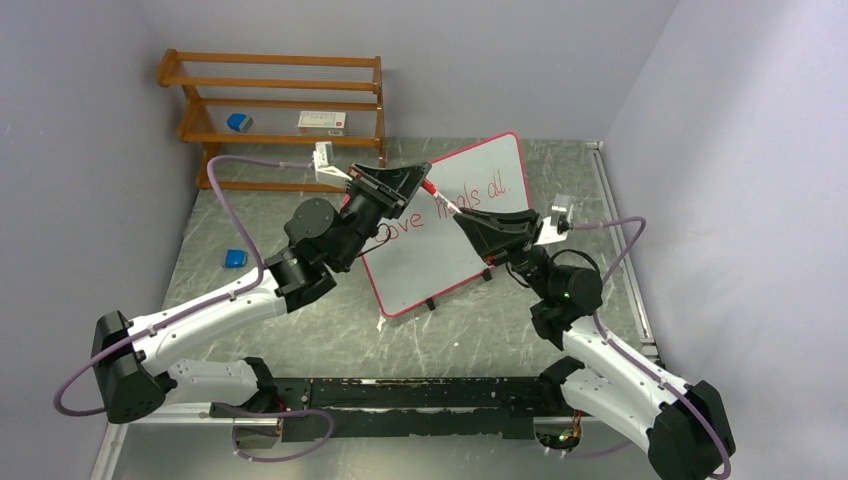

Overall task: Write a sentence on the whiteboard
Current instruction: Close the whiteboard marker at the center of the board, then place the whiteboard marker at the center of the board, then reset both arms

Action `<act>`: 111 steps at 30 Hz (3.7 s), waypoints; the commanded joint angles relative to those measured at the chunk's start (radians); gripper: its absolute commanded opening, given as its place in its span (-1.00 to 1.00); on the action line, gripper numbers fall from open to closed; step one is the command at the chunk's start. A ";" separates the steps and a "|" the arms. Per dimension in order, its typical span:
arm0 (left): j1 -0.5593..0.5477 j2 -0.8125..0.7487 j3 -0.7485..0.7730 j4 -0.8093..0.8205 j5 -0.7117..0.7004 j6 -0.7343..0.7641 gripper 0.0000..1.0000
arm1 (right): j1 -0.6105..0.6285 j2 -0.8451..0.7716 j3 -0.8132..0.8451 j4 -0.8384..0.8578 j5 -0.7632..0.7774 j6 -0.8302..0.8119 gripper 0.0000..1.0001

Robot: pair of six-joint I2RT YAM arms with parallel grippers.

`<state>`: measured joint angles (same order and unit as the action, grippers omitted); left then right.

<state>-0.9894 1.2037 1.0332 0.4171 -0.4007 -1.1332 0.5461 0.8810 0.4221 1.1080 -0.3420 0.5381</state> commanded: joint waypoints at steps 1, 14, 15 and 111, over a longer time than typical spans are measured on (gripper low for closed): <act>-0.154 0.055 -0.086 -0.024 0.302 0.000 -0.90 | 0.008 0.023 0.072 -0.037 0.087 0.074 -1.00; -0.075 -0.031 -0.084 -0.087 0.191 0.094 -0.72 | 0.006 -0.039 0.052 -0.169 0.079 0.027 -1.00; -0.045 -0.037 -0.076 -0.101 0.195 0.099 -0.66 | 0.007 -0.046 0.048 -0.188 0.076 0.018 -1.00; 0.387 -1.098 -0.222 -1.020 -0.283 0.897 0.96 | -0.559 -0.583 0.357 -1.648 0.617 -0.287 1.00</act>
<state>-0.6109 0.1570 0.8783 -0.5797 -0.7113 -0.2123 -0.0429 0.3401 0.8070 -0.5312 0.2733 0.3271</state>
